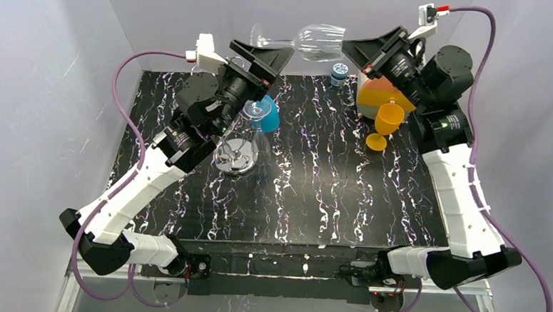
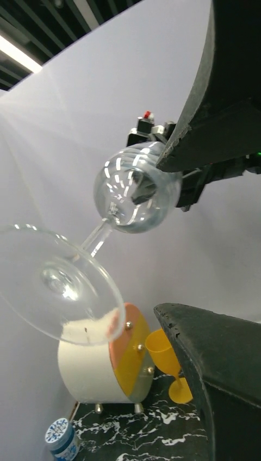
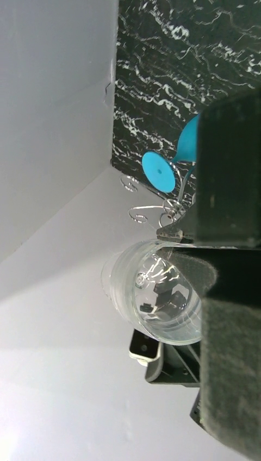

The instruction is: Place the wine glass upside down on the wine glass rack

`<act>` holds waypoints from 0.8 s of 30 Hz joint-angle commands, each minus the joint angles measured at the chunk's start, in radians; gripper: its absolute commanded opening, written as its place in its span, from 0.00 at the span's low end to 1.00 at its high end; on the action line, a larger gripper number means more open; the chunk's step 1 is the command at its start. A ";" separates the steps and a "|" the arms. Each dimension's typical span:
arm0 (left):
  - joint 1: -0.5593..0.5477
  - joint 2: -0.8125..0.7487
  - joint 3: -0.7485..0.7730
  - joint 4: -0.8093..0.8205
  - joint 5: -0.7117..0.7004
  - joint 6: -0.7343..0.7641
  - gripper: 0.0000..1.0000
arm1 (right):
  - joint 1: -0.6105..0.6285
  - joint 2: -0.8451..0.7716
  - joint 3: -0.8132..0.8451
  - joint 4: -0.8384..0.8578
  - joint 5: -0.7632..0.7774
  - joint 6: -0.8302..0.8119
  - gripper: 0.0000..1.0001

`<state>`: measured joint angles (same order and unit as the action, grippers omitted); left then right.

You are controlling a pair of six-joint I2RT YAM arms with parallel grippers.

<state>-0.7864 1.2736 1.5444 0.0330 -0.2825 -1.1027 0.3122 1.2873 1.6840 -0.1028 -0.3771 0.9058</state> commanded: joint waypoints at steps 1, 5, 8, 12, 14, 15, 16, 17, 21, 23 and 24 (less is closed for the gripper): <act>-0.004 -0.025 0.004 0.066 -0.158 -0.071 0.87 | 0.101 0.002 0.030 0.165 0.093 -0.153 0.01; -0.005 -0.028 -0.018 0.070 -0.171 -0.240 0.85 | 0.139 -0.001 0.020 0.222 0.101 -0.212 0.01; -0.009 -0.046 -0.026 0.072 -0.214 -0.268 0.83 | 0.151 -0.005 0.008 0.262 0.097 -0.246 0.01; -0.013 -0.066 -0.039 0.093 -0.283 -0.278 0.78 | 0.172 -0.014 -0.015 0.306 0.094 -0.288 0.01; -0.013 -0.066 -0.049 0.121 -0.298 -0.284 0.76 | 0.190 -0.018 -0.028 0.329 0.099 -0.315 0.01; -0.013 -0.065 -0.052 0.135 -0.302 -0.289 0.74 | 0.196 -0.018 -0.030 0.333 0.102 -0.332 0.01; -0.012 -0.062 -0.054 0.150 -0.304 -0.295 0.72 | 0.206 -0.018 -0.032 0.339 0.106 -0.349 0.01; -0.012 -0.059 -0.057 0.168 -0.308 -0.298 0.70 | 0.214 -0.017 -0.032 0.341 0.110 -0.366 0.01; -0.013 -0.046 -0.046 0.189 -0.323 -0.303 0.43 | 0.256 -0.016 -0.032 0.347 0.144 -0.456 0.01; -0.013 -0.040 -0.025 0.165 -0.329 -0.301 0.30 | 0.276 -0.016 -0.030 0.347 0.163 -0.491 0.01; -0.012 -0.038 -0.022 0.162 -0.330 -0.302 0.25 | 0.285 -0.016 -0.030 0.347 0.170 -0.507 0.01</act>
<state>-0.7944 1.2434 1.4933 0.1741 -0.5468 -1.4040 0.5652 1.3022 1.6382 0.1291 -0.2615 0.4988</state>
